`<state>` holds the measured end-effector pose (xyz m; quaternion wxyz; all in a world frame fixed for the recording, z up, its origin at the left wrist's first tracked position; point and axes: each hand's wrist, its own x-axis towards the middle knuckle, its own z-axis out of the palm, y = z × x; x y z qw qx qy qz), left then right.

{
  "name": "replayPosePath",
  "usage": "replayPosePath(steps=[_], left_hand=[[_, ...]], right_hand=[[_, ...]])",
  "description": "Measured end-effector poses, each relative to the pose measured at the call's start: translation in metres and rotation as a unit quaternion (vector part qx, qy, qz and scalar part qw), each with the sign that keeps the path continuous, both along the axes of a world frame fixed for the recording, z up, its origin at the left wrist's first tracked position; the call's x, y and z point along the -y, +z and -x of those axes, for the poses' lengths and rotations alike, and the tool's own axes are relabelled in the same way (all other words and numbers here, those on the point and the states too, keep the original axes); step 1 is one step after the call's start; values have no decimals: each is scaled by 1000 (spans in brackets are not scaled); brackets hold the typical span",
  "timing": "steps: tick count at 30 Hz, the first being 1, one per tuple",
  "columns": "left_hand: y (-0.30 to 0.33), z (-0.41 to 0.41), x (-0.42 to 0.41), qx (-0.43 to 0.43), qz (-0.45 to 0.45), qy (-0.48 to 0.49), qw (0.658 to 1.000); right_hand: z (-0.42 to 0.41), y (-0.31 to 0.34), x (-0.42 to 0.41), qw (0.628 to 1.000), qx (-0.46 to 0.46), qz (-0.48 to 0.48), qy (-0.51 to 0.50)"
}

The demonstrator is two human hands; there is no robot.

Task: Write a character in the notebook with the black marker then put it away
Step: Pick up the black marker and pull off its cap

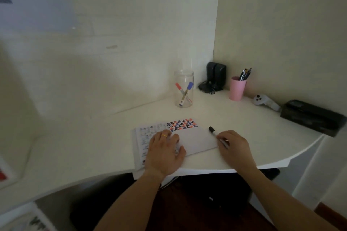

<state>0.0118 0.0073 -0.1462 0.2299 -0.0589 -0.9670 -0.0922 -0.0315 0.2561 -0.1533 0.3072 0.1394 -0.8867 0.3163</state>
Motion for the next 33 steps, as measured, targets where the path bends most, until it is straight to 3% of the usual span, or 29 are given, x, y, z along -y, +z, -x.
replayPosePath(steps=[3,5,7,9,12,14,17,21,25,27,30,33], left_hand=[[1,0,1,34,-25,-9,999],[1,-4,0,42,-28,-6,999],[7,-6,-3,57,-47,-3,997],[13,0,1,102,-63,-8,993],[27,20,17,188,-134,-60,971],[39,34,35,153,-206,-46,965],[49,61,61,84,-310,-49,946],[52,98,74,21,-265,-149,953],[46,142,79,-27,-209,-198,957],[49,135,76,-30,-182,-214,959],[38,139,78,-71,-117,-231,963],[33,144,77,-118,-71,-247,959]], right_hand=[[-3,8,4,998,15,61,7],[-5,20,14,980,90,178,3],[-6,33,31,928,171,328,46],[-4,44,48,880,217,411,101],[9,55,66,845,268,436,155],[23,61,72,829,297,434,188],[47,68,81,836,320,396,204],[82,75,95,825,344,389,222],[130,66,116,747,328,516,263],[125,62,123,759,301,510,270],[126,45,135,817,238,450,272],[129,43,134,831,221,429,278]])
